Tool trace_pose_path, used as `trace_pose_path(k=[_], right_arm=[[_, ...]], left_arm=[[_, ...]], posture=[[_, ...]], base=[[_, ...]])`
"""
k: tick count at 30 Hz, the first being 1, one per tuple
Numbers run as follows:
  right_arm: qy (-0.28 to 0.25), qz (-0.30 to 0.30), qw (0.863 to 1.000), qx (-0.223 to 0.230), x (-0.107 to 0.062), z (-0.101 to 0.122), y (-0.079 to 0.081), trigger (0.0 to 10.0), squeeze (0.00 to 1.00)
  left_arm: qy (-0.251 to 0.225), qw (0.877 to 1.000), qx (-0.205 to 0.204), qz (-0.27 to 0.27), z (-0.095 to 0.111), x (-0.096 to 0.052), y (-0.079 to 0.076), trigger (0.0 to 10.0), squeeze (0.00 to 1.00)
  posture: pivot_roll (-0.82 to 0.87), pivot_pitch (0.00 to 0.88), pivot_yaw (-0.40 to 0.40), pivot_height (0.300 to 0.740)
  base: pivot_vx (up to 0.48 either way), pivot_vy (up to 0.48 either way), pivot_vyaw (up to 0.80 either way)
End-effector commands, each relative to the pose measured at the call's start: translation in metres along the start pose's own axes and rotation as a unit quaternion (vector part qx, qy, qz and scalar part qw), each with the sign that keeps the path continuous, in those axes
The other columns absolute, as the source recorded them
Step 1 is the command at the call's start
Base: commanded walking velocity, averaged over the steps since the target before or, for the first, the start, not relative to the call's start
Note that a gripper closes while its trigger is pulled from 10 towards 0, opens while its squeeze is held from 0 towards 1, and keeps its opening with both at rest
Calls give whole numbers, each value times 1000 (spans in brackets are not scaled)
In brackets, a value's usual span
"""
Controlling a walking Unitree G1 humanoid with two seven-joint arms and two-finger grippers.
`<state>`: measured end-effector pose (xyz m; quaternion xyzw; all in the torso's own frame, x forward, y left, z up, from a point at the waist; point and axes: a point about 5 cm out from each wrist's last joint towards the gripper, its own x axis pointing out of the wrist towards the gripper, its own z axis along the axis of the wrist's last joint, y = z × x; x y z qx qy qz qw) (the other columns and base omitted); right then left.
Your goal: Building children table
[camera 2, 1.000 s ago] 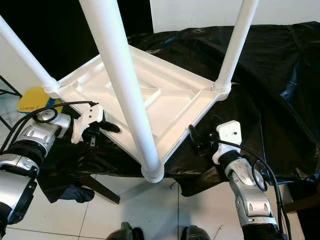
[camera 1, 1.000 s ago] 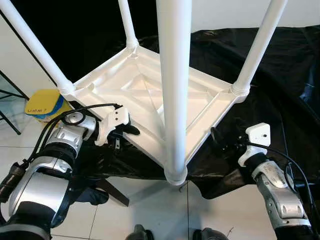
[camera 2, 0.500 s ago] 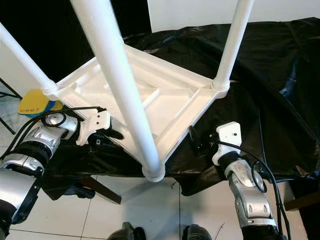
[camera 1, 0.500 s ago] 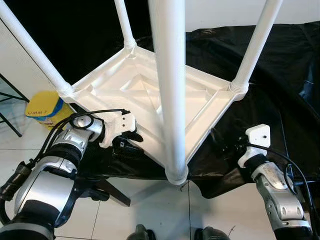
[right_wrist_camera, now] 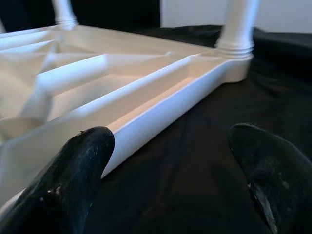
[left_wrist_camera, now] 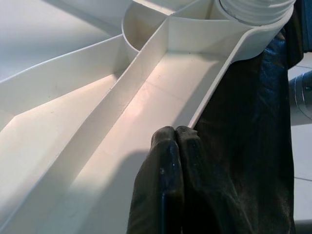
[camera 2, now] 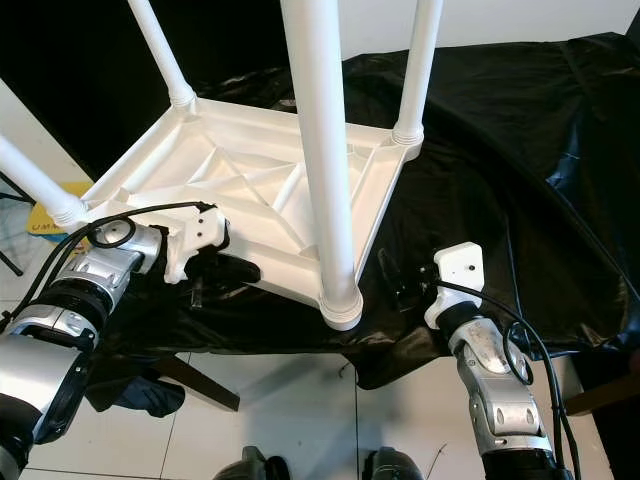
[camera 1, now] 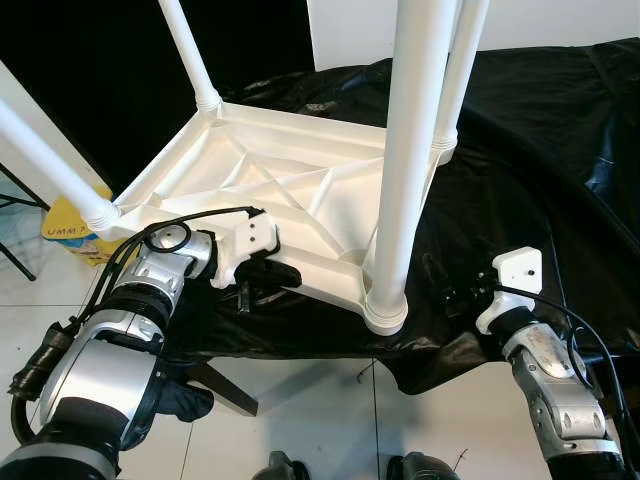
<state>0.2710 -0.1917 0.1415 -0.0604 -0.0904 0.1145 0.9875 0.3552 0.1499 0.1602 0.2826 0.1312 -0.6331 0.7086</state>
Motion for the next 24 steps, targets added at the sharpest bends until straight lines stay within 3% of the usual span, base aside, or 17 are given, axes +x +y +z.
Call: trace_pose_path(k=[1,2,3,6,7,12,13,18,21,24], right_arm=[[-5,-44,999,-5,0,1,-10,10000,0],[-5,-44,999,-5,0,1,-10,10000,0],[-8,-62,998,-7,0,2,-14,10000,0],[-10,-86,996,-9,-1,2,-19,10000,0],[-10,-92,996,-7,-2,2,-19,10000,0],[-8,-85,996,4,-4,0,-13,10000,0],[-9,-77,997,8,-5,1,-11,10000,0],[-13,-50,999,16,-11,4,-9,10000,0],[-8,11,1000,17,-21,9,-7,10000,0],[-3,27,999,17,-24,11,-9,10000,0]], left_arm=[[-3,998,-20,62,-6,3,3,4549,0],[-3,998,-20,62,-6,3,3,4549,0],[-15,998,-20,62,-3,5,3,10000,0],[-42,997,-24,59,2,8,2,10000,0],[-62,996,-31,58,5,10,2,10000,1000],[-101,993,-23,59,15,10,0,10000,1000],[-112,992,-20,62,18,7,0,10000,0],[-147,986,-25,76,26,-4,0,10000,0],[-190,975,-34,114,33,-17,-2,10000,0],[-198,971,-32,127,36,-21,-4,10000,0]], posture=[[-75,129,104,740],[-75,129,104,740],[-76,128,105,740],[-75,127,102,740],[-76,125,101,740],[-73,120,98,740],[-74,117,100,740],[-76,111,104,740],[-98,107,108,740],[-106,104,105,740]], base=[[0,0,0],[0,0,0],[0,0,0],[0,0,0],[0,0,0],[0,0,0],[0,0,0],[0,0,0],[0,0,0],[0,0,0]])
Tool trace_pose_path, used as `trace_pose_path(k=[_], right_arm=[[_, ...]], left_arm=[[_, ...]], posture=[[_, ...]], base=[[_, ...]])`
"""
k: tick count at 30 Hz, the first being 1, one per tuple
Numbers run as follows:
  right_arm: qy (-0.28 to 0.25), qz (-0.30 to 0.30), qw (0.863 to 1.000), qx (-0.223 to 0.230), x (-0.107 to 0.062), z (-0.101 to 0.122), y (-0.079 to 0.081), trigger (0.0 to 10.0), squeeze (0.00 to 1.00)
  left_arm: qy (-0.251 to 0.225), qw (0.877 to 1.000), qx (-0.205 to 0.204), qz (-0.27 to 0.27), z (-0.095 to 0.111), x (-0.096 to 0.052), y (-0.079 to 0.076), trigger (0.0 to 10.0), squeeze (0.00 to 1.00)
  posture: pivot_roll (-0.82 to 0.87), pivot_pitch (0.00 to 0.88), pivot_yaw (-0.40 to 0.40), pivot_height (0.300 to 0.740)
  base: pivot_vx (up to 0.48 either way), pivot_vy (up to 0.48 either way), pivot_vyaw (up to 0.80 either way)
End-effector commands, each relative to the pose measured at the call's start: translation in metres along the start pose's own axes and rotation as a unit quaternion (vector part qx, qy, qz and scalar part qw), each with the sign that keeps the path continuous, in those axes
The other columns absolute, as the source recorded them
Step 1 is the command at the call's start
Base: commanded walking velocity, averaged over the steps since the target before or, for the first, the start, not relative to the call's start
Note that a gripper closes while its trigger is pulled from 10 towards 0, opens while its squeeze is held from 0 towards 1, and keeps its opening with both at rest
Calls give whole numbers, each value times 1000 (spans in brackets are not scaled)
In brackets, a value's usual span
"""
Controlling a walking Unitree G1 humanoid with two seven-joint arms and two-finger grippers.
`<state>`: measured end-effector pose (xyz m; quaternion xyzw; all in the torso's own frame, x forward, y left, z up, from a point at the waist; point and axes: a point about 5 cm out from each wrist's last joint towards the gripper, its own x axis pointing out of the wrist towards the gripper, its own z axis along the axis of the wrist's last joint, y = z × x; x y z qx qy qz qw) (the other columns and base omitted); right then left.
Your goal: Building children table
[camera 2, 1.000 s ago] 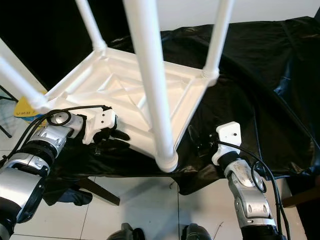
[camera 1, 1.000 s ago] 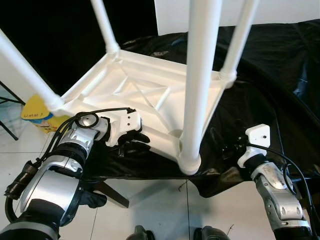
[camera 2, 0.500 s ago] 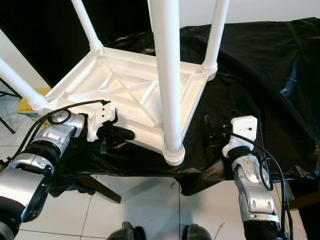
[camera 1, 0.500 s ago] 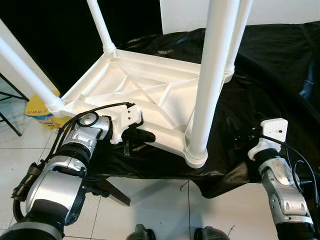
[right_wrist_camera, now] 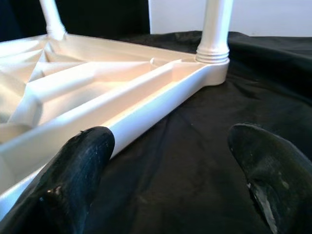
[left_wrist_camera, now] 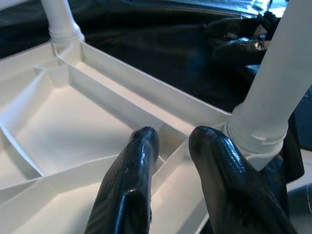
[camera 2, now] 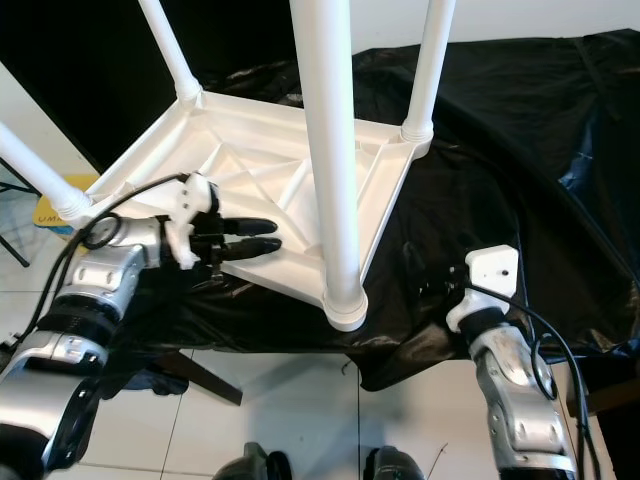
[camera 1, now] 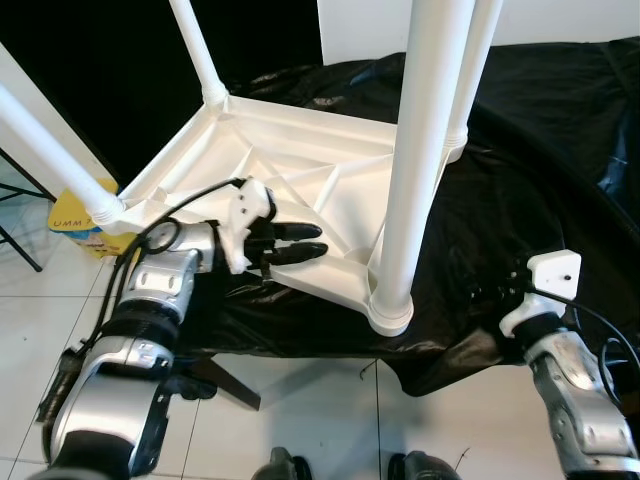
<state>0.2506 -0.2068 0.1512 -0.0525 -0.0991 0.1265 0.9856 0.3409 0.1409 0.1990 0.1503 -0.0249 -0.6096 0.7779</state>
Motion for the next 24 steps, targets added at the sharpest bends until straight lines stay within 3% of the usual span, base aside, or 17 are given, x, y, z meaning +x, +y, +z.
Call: trace_pose_path(k=[1,7,10,13,15,18,21,23,24], right_arm=[[13,33,999,8,-5,1,0,10000,0],[26,65,998,4,-8,5,-5,10000,0],[53,127,991,-6,-14,7,-7,10000,0],[53,127,991,-6,-14,7,-7,10000,0],[75,185,980,-9,-18,9,-4,10000,0],[84,214,973,-9,-19,10,-1,10000,0],[106,288,952,-10,-20,13,9,10000,0],[106,288,952,-10,-20,13,9,10000,0],[112,307,945,-8,-21,13,13,10000,0]], left_arm=[[-10,998,0,60,3,-8,1,10000,0],[-24,995,7,98,8,-13,1,10000,0],[-34,990,12,140,13,-21,0,10000,0],[-34,990,12,140,13,-21,0,10000,0],[-37,985,17,168,16,-28,-2,10000,0],[-39,982,17,184,18,-31,-2,10000,0],[-43,974,21,220,23,-39,-3,10000,0],[-43,974,21,220,23,-39,-3,10000,0],[-43,972,19,229,24,-40,-4,10000,0]], posture=[[-109,102,101,740],[-114,99,99,740],[-118,88,89,740],[-118,88,89,740],[-116,79,80,740],[-110,72,73,740],[-101,69,71,740],[-101,69,71,740],[-96,67,69,740]], base=[[0,0,0],[0,0,0],[0,0,0],[0,0,0],[0,0,0],[0,0,0],[0,0,0],[0,0,0],[0,0,0]])
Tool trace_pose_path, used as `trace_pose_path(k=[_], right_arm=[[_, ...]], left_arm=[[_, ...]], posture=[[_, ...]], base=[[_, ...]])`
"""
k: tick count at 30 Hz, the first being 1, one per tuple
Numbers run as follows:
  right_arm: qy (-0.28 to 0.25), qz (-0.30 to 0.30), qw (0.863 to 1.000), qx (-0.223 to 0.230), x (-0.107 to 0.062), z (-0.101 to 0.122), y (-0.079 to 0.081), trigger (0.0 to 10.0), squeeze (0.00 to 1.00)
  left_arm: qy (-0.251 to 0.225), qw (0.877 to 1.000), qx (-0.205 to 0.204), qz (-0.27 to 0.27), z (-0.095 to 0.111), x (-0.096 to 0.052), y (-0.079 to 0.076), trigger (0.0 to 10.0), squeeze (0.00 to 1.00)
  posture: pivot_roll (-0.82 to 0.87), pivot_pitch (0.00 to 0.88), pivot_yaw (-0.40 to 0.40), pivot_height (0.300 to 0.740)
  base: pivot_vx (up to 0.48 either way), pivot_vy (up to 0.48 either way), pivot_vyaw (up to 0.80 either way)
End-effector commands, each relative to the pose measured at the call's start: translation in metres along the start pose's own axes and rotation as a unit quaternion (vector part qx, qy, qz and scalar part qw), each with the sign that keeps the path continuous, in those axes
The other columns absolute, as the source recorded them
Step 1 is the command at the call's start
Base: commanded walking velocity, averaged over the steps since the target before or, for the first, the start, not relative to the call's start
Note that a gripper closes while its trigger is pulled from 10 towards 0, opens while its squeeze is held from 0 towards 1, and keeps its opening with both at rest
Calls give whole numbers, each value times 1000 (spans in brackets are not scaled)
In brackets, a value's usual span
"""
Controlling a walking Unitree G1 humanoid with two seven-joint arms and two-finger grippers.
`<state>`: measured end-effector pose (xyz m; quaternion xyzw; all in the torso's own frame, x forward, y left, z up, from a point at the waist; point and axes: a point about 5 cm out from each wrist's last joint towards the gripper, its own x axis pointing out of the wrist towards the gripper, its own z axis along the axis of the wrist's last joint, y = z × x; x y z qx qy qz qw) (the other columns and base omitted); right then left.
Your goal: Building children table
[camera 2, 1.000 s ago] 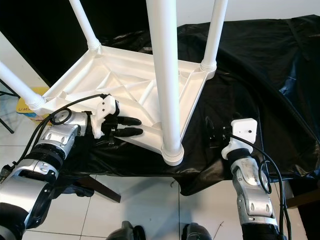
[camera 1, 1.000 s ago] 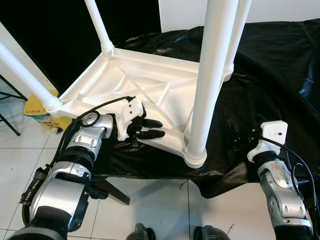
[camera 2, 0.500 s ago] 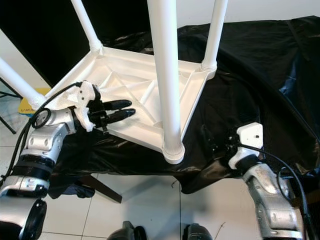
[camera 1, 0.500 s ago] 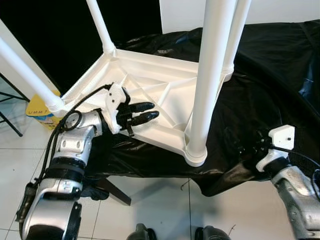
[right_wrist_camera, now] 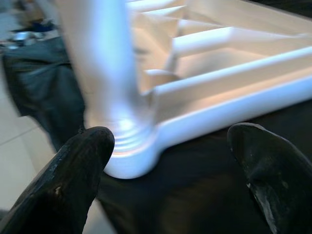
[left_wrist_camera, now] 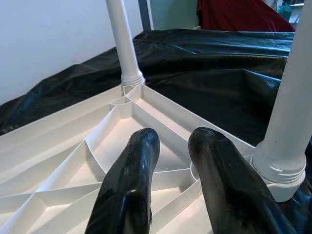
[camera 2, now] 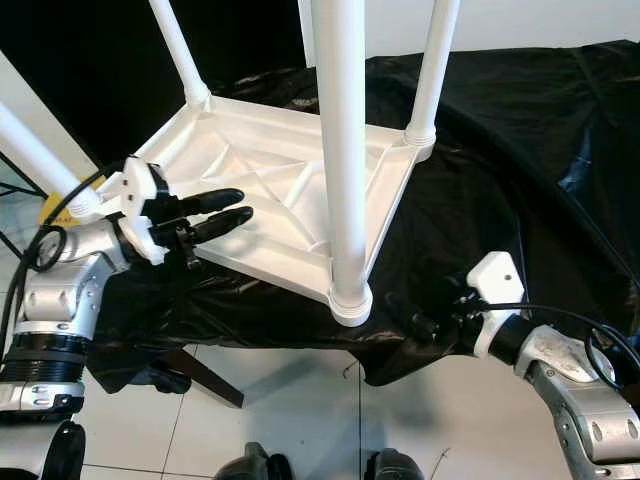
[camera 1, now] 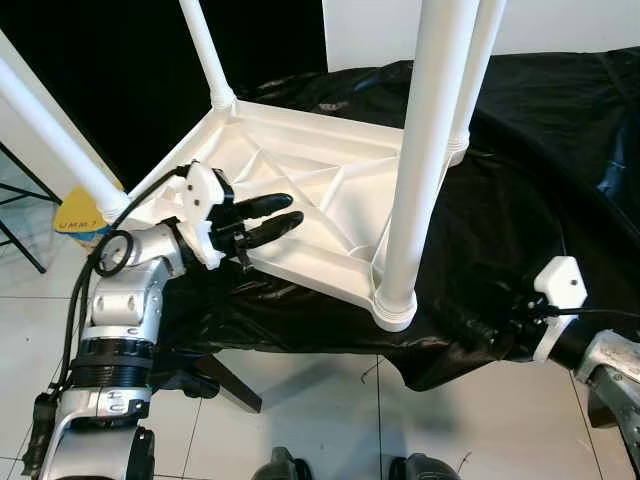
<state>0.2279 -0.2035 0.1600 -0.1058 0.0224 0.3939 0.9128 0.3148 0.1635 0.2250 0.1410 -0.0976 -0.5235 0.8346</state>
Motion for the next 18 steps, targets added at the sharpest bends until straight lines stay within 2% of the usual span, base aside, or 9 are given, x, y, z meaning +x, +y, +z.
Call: trace_pose_path(k=[1,3,7,9,11,18], right_arm=[[9,45,999,7,4,2,9,10000,0],[6,70,998,3,10,6,15,10000,0],[1,76,997,-2,15,8,16,10000,0],[-3,75,997,-4,17,9,16,10000,0],[-14,65,998,-10,30,9,17,10000,0],[-38,37,999,-14,53,9,22,10000,0]], left_arm=[[10,992,-7,126,-1,-7,9,10000,0],[12,990,-11,143,0,-9,7,10000,0],[13,989,-15,150,-1,-11,7,10000,0],[13,988,-16,151,0,-11,6,10000,0],[16,988,-18,155,0,-13,3,10000,0],[19,986,-21,167,0,-15,1,10000,0]], posture=[[-93,66,69,740],[-88,63,69,740],[-84,61,68,740],[-83,61,68,740],[-69,59,61,740],[-58,65,54,740]], base=[[0,0,0],[0,0,0],[0,0,0],[0,0,0],[0,0,0],[0,0,0]])
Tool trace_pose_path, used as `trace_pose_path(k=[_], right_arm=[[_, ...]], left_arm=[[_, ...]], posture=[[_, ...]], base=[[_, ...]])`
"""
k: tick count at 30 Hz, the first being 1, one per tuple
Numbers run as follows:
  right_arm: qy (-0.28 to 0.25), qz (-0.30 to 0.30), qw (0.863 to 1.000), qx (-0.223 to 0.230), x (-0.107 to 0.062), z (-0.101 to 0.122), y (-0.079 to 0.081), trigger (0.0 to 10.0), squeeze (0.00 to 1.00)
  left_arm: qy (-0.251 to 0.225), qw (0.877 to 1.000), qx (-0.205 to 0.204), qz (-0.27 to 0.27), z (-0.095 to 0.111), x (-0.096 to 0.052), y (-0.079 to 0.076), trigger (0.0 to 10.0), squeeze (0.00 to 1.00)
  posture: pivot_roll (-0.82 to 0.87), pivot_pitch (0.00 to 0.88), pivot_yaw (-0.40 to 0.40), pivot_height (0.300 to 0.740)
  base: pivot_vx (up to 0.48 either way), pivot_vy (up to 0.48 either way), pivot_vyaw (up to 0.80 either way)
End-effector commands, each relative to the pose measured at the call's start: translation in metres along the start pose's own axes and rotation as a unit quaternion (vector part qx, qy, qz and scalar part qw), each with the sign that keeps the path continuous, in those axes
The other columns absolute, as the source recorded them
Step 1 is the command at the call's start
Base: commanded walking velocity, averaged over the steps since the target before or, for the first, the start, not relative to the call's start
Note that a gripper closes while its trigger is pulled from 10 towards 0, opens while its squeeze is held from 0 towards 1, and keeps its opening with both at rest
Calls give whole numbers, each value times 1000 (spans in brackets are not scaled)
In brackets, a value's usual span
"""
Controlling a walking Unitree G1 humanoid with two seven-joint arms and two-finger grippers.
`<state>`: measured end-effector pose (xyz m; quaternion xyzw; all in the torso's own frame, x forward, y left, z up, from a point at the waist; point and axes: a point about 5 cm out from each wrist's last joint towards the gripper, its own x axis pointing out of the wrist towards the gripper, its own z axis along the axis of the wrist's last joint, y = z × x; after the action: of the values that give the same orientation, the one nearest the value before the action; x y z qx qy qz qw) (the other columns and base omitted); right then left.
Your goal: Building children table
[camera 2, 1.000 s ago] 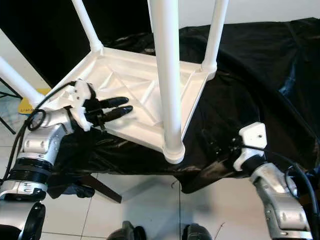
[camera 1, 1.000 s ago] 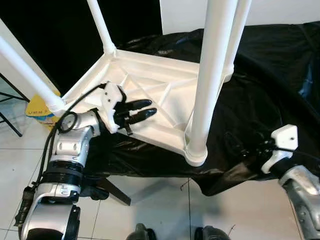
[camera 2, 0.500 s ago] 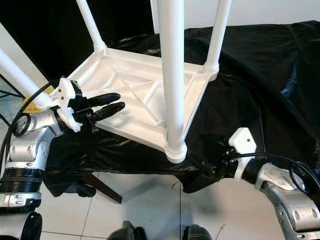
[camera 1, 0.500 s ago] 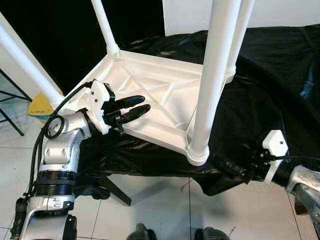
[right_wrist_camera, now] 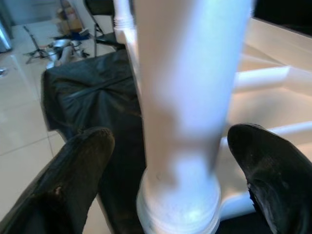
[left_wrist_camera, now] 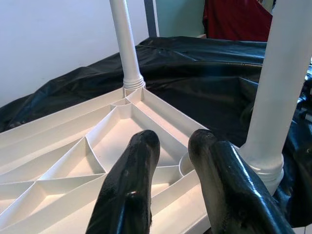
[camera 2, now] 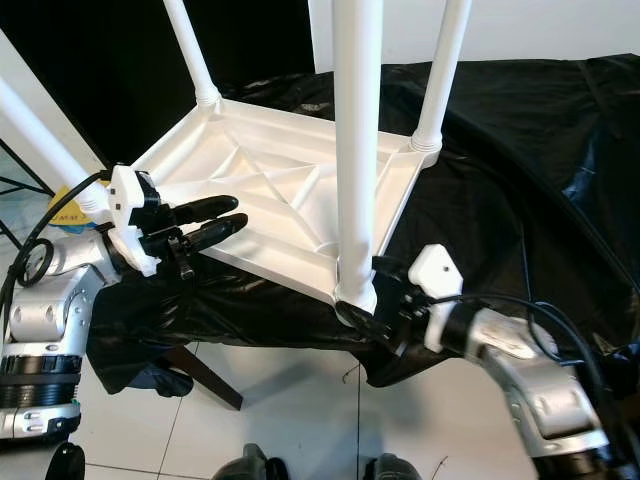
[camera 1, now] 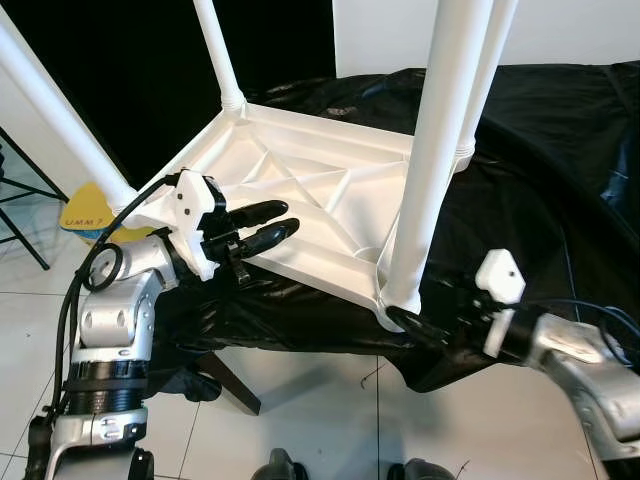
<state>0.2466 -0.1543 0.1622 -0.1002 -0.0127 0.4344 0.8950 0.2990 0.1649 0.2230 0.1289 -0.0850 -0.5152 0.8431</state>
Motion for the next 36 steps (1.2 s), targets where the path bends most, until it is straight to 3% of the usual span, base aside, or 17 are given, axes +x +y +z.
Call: trace_pose_path(k=[1,3,7,12,14,18,19,20,23,28,30,32,33,34,36], right_arm=[[0,-3,1000,-2,5,-3,3,10000,0],[-11,-28,1000,3,19,-4,4,10000,0],[-20,-70,997,3,27,-6,-3,10000,0],[-20,-115,993,-3,24,-8,-18,10000,0],[-13,-153,988,-14,16,-11,-33,10000,0],[-10,-171,985,-18,12,-12,-40,10000,0],[-3,-201,979,-24,5,-15,-50,10000,0],[-3,-201,979,-24,5,-15,-50,10000,0],[11,-276,960,-35,-11,-20,-72,10000,0],[11,-298,954,-33,-15,-21,-78,10000,0],[12,-354,935,-32,-23,-23,-90,10000,0],[12,-354,935,-32,-23,-23,-90,10000,0],[11,-379,925,-34,-26,-24,-95,10000,0],[11,-379,925,-34,-26,-24,-95,10000,0],[13,-426,904,-36,-30,-25,-105,10000,0]], left_arm=[[10,988,-5,157,-3,-7,14,10000,0],[11,986,-7,164,-1,-8,13,10000,0],[12,986,-8,169,0,-9,13,10000,0],[12,985,-8,172,2,-11,13,10000,0],[13,985,-8,175,3,-11,13,10000,0],[13,984,-8,175,3,-12,13,10000,0],[13,984,-8,175,4,-12,12,10000,0],[13,984,-8,175,4,-12,12,10000,0],[14,984,-9,175,4,-12,11,10000,0],[14,984,-10,176,5,-12,11,10000,0],[14,984,-11,177,5,-11,11,10000,0],[14,984,-11,177,5,-11,11,10000,0],[14,984,-12,177,5,-11,11,10000,0],[14,984,-12,177,5,-11,11,10000,0],[14,984,-13,178,6,-11,11,10000,0]], posture=[[-58,65,54,740],[-50,70,52,740],[-44,73,55,740],[-43,74,56,740],[-42,76,58,740],[-41,76,58,740],[-42,77,60,740],[-42,77,60,740],[-44,78,61,740],[-44,77,61,740],[-45,76,61,740],[-45,76,61,740],[-45,75,61,740],[-45,75,61,740],[-42,74,63,740]], base=[[0,0,0],[0,0,0],[0,0,0],[0,0,0],[0,0,0],[0,0,0],[0,0,0],[0,0,0],[0,0,0],[0,0,0],[0,0,0],[0,0,0],[0,0,0],[0,0,0],[0,0,0]])
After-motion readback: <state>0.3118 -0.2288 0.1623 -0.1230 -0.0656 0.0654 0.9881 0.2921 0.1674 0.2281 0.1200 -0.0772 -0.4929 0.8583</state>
